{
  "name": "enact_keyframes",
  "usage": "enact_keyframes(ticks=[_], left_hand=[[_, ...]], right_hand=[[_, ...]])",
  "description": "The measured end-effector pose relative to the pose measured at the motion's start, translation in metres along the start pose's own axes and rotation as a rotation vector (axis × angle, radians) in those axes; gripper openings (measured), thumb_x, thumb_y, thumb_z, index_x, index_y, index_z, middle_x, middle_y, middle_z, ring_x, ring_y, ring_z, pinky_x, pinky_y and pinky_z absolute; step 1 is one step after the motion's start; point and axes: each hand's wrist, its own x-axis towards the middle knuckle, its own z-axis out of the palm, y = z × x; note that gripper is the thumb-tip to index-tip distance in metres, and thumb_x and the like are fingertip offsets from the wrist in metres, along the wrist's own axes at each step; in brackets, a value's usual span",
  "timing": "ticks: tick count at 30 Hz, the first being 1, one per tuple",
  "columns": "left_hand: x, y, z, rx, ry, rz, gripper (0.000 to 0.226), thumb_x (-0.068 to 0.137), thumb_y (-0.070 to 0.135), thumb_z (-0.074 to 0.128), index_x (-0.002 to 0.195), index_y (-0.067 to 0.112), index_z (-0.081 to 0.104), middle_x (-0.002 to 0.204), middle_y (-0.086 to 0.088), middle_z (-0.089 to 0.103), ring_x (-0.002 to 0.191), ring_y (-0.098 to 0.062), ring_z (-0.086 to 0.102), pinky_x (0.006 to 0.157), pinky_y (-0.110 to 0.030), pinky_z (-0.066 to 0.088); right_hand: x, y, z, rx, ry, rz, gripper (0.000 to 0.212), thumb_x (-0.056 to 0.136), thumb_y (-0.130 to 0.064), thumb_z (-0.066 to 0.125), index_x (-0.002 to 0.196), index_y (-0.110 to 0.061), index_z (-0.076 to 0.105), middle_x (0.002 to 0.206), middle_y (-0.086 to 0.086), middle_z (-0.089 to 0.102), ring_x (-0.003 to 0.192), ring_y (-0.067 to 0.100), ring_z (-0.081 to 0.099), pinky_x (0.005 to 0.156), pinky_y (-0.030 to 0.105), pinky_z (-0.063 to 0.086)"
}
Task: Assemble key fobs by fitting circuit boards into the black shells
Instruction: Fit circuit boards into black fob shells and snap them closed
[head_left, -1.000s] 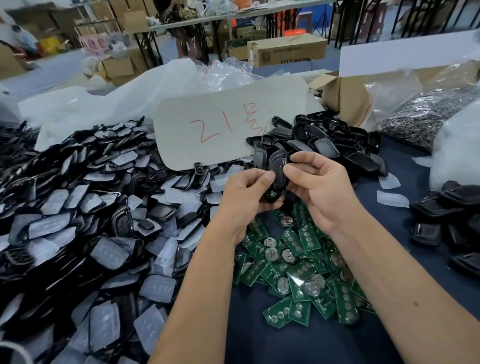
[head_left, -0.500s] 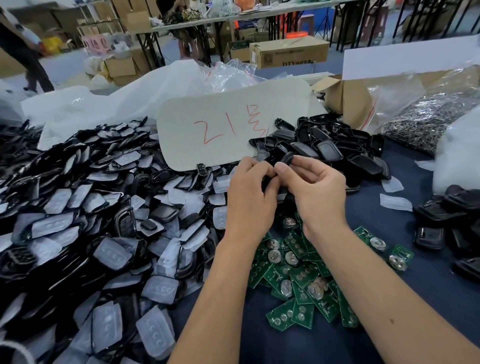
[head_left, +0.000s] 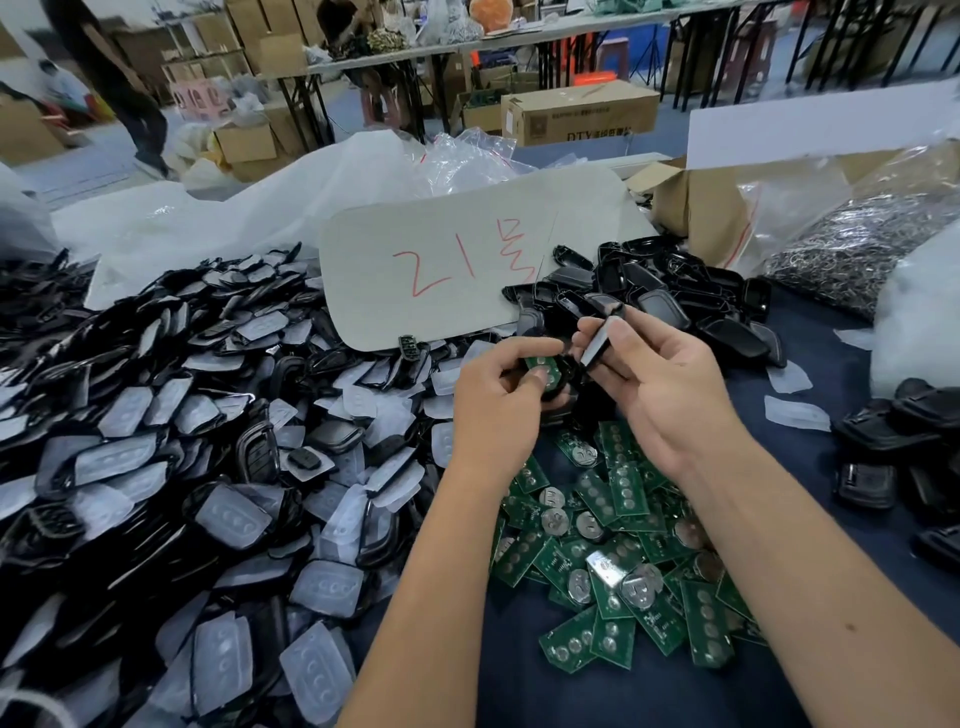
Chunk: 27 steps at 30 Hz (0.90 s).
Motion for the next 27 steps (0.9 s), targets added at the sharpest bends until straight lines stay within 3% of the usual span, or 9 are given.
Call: enact_keyframes(ticks=[6,12,17,22,27], left_hand=[[0.0030,-0.0002,-0.0051,-0.319,0.082,-0.173,0.042,0.094,-0.012,0.063,0.124,0.018,0.058,0.101,-0.023,0.074,0.081,-0.022,0.078,0.074,-0.033,0.064],[0.0055,0.0008,-0.0070,-0.326,0.122,-0.249,0.033,0.093,-0.011,0.067,0.120,0.007,0.061,0.106,-0.023,0.069,0.072,-0.021,0.077,0.069,-0.030,0.063],[0.0050,-0.0002,-0.0072,-0.324,0.106,-0.241,0.032,0.092,-0.011,0.068,0.117,0.007,0.062,0.087,-0.014,0.070,0.069,-0.019,0.076,0.067,-0.029,0.063],[0.0056,-0.0014,-0.0079,-0.293,0.093,-0.227,0.031,0.092,-0.009,0.069,0.117,0.010,0.062,0.094,-0.019,0.067,0.068,-0.017,0.076,0.069,-0.030,0.063],[0.0054,-0.0025,-0.0079,-0.297,0.097,-0.229,0.031,0.091,-0.010,0.069,0.114,0.010,0.063,0.087,-0.013,0.064,0.066,-0.019,0.075,0.068,-0.029,0.063]], right_hand=[[-0.0035,-0.0037,-0.0046,0.054,-0.176,0.132,0.030,0.104,-0.003,0.050,0.131,0.005,0.061,0.109,0.015,0.070,0.107,0.025,0.069,0.096,0.036,0.060],[-0.0005,-0.0008,-0.0093,-0.041,-0.213,0.167,0.026,0.102,-0.010,0.055,0.123,-0.003,0.068,0.111,0.012,0.072,0.108,0.022,0.068,0.095,0.034,0.060],[0.0006,0.0020,-0.0108,-0.060,-0.217,0.175,0.023,0.102,-0.009,0.055,0.118,-0.004,0.071,0.112,0.010,0.076,0.104,0.019,0.071,0.101,0.038,0.056],[-0.0005,0.0022,-0.0095,-0.076,-0.210,0.169,0.023,0.103,-0.007,0.055,0.119,-0.001,0.070,0.110,0.011,0.075,0.102,0.021,0.071,0.103,0.040,0.057],[-0.0011,0.0005,-0.0088,-0.083,-0.187,0.152,0.022,0.104,-0.007,0.054,0.118,-0.001,0.070,0.106,0.010,0.076,0.096,0.018,0.072,0.096,0.037,0.060]])
